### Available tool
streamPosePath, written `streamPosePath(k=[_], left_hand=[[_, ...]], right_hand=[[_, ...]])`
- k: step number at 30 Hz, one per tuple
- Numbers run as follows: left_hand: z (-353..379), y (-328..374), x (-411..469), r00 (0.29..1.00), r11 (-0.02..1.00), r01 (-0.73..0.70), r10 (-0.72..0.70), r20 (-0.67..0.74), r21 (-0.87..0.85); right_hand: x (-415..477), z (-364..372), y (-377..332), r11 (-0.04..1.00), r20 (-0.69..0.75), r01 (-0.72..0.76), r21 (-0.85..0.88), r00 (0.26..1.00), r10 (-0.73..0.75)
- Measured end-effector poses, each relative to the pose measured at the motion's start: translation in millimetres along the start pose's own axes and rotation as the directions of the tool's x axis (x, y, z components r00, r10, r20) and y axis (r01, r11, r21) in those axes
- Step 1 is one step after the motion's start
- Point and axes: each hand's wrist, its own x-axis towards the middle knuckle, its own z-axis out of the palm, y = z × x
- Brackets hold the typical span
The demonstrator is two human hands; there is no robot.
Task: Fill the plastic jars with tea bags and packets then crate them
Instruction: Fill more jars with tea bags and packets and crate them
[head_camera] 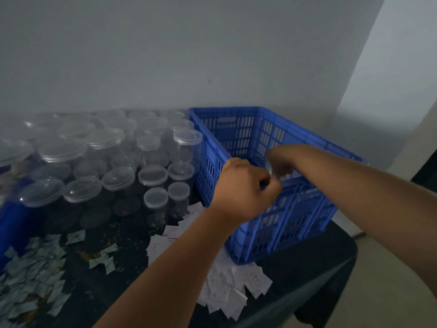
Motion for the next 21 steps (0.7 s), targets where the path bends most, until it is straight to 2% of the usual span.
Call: streamPosePath(k=[3, 6, 7, 9, 11, 13, 15, 17, 18, 19, 21], left_hand=[[1.3, -0.6, -1.0, 1.0, 1.0, -0.009, 0.009, -0.022, -0.007], [2.4, -1.6, -0.8, 0.999, 1.0, -0.028, 0.028, -0.043, -0.007], [2.6, -1.5, -1.1, 0.998, 0.999, -0.032, 0.032, -0.054, -0.005], [2.5, -0.6, -2.5, 0.997, 0.999, -0.036, 0.036, -0.063, -0.001], [3.2, -0.1, -3.0, 0.997, 0.999, -0.041, 0.041, -0.067, -0.001], [4.0, -0.7, -2.5, 0.997, 0.999, -0.033, 0.033, -0.068, 0.001], [3.3, -2.4, -1.9, 0.998, 1.0, -0.029, 0.029, -0.055, 0.0], [1.1, -4.8, -1.4, 0.999, 0.999, -0.036, 0.036, -0.016, -0.003], [-0.7, -5.1, -0.9, 0.999, 0.999, -0.039, 0.039, 0.006, -0.008], [-2.7, -4.8, 0.0, 0.999, 0.999, -0.038, 0.039, 0.028, -0.014], [-7.4, -3.4, 2.7, 0.997, 0.999, -0.024, 0.026, 0.071, -0.029]], right_hand=[[0.4, -6.0, -4.1, 0.995, -0.027, 0.032, -0.094, 0.999, -0.035], [7.7, -1.8, -6.9, 0.994, -0.037, 0.066, -0.087, 0.997, -0.069], [9.6, 2.7, -6.8, 0.993, -0.015, 0.097, -0.073, 0.995, -0.099], [12.5, 11.4, -3.1, 0.989, 0.116, 0.138, -0.049, 0.985, -0.131], [7.4, 15.5, -0.8, 0.996, 0.244, 0.087, -0.031, 0.967, -0.077], [6.8, 16.5, 1.8, 1.0, 0.269, 0.024, -0.008, 0.963, -0.021], [3.1, 14.4, 0.3, 0.999, 0.261, 0.039, 0.011, 0.964, -0.04], [-2.5, 9.7, -4.5, 0.988, 0.217, 0.151, 0.044, 0.963, -0.157], [-5.7, 5.7, -8.1, 0.974, 0.15, 0.222, 0.049, 0.962, -0.227], [-9.3, 0.7, -11.8, 0.955, 0.045, 0.295, 0.022, 0.954, -0.296], [-20.8, -12.3, -15.7, 0.945, -0.223, 0.325, 0.031, 0.924, -0.311]])
